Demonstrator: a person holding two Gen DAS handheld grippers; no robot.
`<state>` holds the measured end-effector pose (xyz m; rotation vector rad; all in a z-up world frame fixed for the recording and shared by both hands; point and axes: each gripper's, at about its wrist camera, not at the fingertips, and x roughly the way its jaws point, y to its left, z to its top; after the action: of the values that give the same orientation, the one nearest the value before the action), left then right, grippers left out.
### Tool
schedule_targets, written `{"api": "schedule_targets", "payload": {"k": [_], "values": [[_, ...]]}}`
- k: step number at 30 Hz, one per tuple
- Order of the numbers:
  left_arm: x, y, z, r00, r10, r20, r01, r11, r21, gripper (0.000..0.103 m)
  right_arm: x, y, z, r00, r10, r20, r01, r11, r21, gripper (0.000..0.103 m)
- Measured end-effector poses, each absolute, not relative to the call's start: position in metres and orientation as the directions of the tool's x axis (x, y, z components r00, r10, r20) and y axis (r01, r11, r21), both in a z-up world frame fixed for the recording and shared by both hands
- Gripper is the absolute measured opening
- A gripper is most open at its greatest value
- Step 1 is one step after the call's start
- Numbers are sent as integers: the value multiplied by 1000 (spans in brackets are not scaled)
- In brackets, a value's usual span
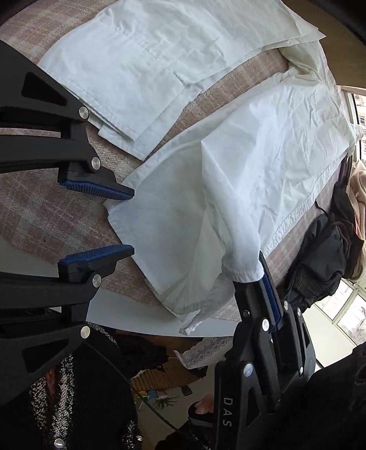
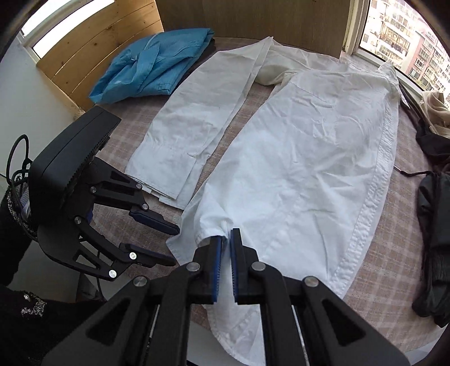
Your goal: Fold clothes
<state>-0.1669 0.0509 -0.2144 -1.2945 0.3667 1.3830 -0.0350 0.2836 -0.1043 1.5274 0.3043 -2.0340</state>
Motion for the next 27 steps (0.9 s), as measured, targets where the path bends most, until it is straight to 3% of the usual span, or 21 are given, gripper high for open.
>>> {"api": "schedule_targets", "payload": {"k": [2, 3, 13, 15, 17, 19, 21, 22, 24, 27], "values": [[-169, 52, -217, 249, 490, -836, -842, -317, -437, 10, -35, 282, -105, -187, -312, -931, 562, -811, 159, 7], [-171, 52, -217, 246, 489, -837, -840, -324, -436, 6, -35, 280, -106, -188, -316, -930, 561, -811, 163, 7], [-187, 21, -201, 240, 546, -803, -786, -376, -491, 3, -35, 280, -111, -173, -352, -920, 548, -810, 207, 7], [-190, 20, -206, 255, 537, -804, -763, -398, -508, 7, -34, 278, -113, -162, -360, -919, 551, -805, 218, 7], [-188, 26, -211, 252, 513, -821, -762, -417, -495, 32, -32, 275, -115, -154, -360, -920, 556, -801, 220, 7], [-185, 32, -216, 254, 493, -832, -761, -429, -487, 37, -30, 273, -116, -151, -361, -920, 560, -798, 221, 7], [-184, 40, -219, 243, 494, -835, -772, -423, -475, 37, -27, 272, -116, -151, -362, -920, 563, -796, 221, 7], [-186, 41, -220, 235, 492, -838, -772, -430, -469, 34, -27, 272, -117, -150, -363, -920, 563, -796, 222, 7], [-189, 45, -222, 219, 490, -844, -771, -443, -458, 5, -26, 273, -116, -153, -366, -918, 561, -797, 224, 7], [-189, 38, -216, 204, 510, -836, -775, -437, -456, 1, -24, 276, -112, -165, -374, -913, 556, -799, 227, 7]]}}
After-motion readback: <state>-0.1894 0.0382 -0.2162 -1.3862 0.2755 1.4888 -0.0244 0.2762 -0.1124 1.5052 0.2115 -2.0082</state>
